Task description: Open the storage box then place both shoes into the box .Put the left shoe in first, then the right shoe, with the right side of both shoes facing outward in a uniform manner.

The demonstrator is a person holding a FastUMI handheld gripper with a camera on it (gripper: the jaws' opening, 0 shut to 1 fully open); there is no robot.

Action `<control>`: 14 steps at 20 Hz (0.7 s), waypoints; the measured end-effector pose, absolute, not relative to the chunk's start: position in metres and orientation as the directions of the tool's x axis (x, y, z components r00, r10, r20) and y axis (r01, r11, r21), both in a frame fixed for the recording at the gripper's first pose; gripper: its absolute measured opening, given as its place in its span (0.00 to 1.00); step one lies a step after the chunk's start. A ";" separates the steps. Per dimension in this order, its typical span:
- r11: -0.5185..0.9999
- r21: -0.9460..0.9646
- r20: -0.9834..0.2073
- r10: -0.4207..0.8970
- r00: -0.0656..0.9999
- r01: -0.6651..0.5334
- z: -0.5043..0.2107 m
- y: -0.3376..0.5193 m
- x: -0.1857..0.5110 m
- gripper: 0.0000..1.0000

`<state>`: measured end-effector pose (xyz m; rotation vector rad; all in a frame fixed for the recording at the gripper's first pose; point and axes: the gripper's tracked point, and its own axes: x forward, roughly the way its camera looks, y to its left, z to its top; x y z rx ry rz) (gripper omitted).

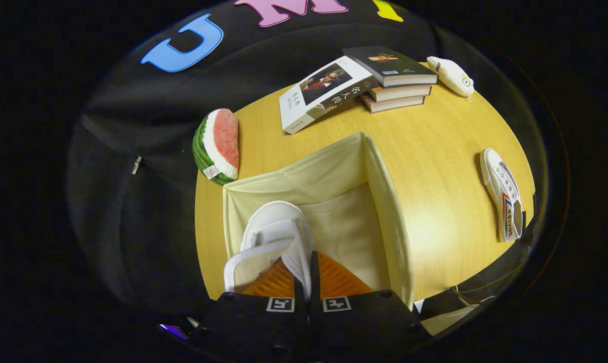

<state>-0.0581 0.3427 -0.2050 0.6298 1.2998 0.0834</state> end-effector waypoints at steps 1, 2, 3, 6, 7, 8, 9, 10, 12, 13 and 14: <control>0.836 0.459 -0.875 0.367 0.315 0.301 -0.209 0.343 -0.053 0.06; 0.841 0.447 -0.877 0.347 0.331 0.305 -0.212 0.345 -0.051 0.06; 0.844 0.447 -0.875 0.343 0.341 0.297 -0.213 0.350 -0.050 0.06; 0.803 0.559 -0.818 0.491 0.300 0.209 -0.202 0.383 -0.065 0.25; 0.789 0.585 -0.799 0.521 0.301 0.188 -0.194 0.386 -0.067 0.49; 0.786 0.597 -0.787 0.537 0.304 0.159 -0.185 0.385 -0.061 0.73; 0.788 0.601 -0.780 0.544 0.310 0.132 -0.181 0.382 -0.062 0.96; 0.788 0.605 -0.773 0.548 0.319 0.111 -0.177 0.379 -0.063 0.97; 0.778 0.624 -0.751 0.568 0.338 0.079 -0.167 0.371 -0.064 0.99; 0.759 0.648 -0.727 0.591 0.349 0.063 -0.160 0.368 -0.064 0.99; 0.744 0.666 -0.705 0.609 0.363 0.045 -0.152 0.362 -0.065 0.99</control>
